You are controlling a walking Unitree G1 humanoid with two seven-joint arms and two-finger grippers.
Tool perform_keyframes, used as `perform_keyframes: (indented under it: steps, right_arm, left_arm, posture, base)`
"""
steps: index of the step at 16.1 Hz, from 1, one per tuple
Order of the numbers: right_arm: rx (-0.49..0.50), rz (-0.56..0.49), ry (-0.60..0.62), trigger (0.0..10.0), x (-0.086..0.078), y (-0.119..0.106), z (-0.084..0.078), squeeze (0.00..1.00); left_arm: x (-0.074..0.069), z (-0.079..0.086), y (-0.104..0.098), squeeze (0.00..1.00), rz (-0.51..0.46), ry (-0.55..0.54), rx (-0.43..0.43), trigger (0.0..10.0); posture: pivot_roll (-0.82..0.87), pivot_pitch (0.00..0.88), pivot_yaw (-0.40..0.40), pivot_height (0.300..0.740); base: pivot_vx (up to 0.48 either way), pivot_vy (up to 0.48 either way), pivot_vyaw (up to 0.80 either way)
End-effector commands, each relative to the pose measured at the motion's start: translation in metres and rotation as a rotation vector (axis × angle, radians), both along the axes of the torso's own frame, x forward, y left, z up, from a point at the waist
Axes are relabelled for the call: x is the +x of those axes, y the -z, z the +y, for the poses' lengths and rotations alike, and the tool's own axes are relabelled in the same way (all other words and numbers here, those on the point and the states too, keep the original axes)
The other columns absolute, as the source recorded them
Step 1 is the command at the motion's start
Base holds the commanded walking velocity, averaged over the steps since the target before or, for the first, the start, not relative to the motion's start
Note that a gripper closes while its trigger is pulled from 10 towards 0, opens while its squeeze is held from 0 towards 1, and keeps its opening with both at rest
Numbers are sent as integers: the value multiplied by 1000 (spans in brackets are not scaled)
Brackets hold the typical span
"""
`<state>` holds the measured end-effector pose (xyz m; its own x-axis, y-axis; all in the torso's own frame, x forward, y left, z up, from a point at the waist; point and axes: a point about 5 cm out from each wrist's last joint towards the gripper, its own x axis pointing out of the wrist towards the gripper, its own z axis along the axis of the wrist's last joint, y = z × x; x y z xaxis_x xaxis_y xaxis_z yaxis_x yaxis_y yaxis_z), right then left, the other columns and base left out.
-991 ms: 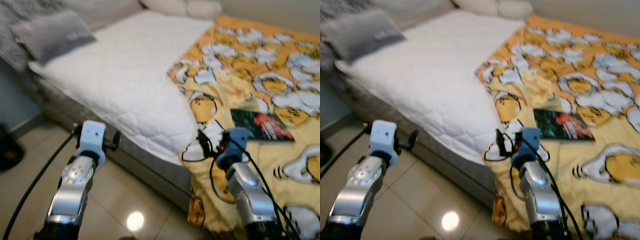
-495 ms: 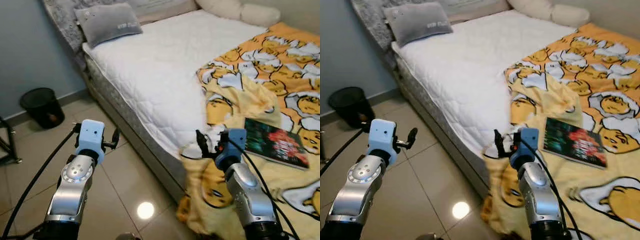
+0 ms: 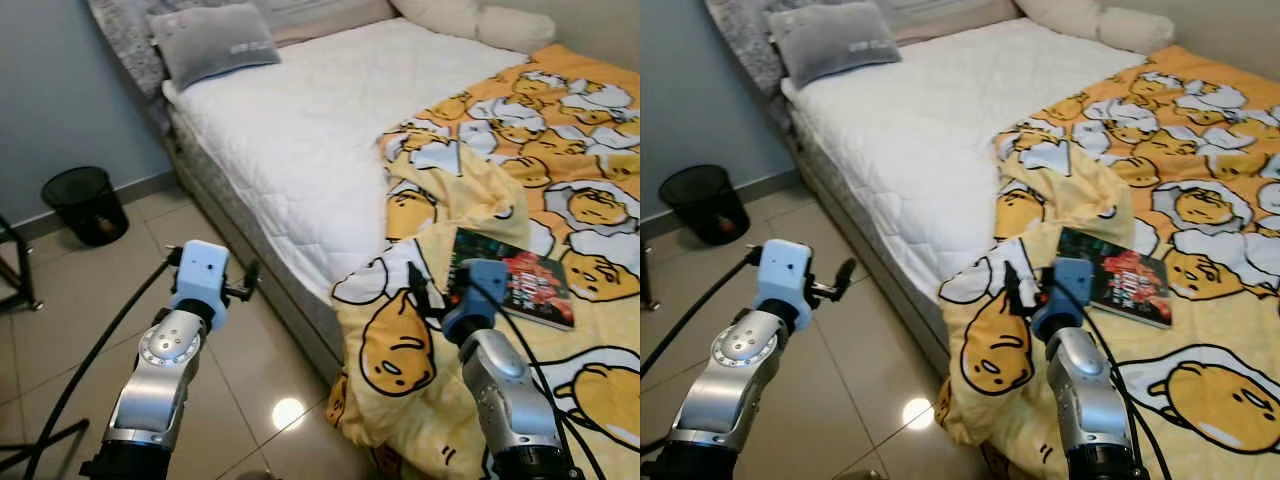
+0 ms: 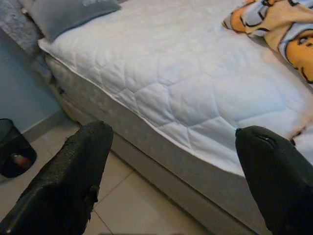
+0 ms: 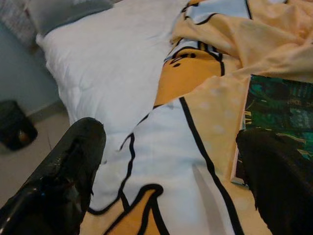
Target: Clean up the room
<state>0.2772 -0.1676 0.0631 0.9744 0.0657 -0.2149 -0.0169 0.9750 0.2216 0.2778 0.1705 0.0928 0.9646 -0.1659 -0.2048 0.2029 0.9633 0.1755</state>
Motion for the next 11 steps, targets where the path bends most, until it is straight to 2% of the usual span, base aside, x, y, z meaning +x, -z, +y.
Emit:
perform_keyframes:
  steps: [1,2,4,5,8,9,11]
  right_arm:
    - [85,21,74,10000,7,-4,-4,0]
    - [177,72,179,10000,9,0,-13,0]
    - [332,159,335,10000,11,9,-30,0]
    - [356,173,371,10000,12,11,-34,0]
    - [482,228,570,10000,16,17,-60,0]
    - [491,234,577,10000,17,17,-60,0]
    - [582,253,637,10000,21,20,-67,0]
  left_arm:
    - [-1,-2,-2,722,7,47,11,10000]
    - [-2,-6,-2,722,18,102,3,10000]
    - [-7,-18,-1,729,49,281,13,10000]
    - [-9,-20,0,725,63,327,11,10000]
    - [-13,-32,-5,725,167,629,-14,10000]
    - [-13,-32,-6,725,171,643,-15,10000]
    - [-12,-34,-10,729,178,709,-12,10000]
  posture:
    - [-66,0,34,740]
    - [-69,0,35,740]
    - [-71,0,33,740]
    - [-74,0,33,740]
    - [-80,0,27,740]
    - [-80,0,27,740]
    - [-88,0,31,740]
  base:
    - [0,0,0]
    - [0,0,0]
    - [0,0,0]
    - [0,0,0]
    - [0,0,0]
    - [0,0,0]
    - [0,0,0]
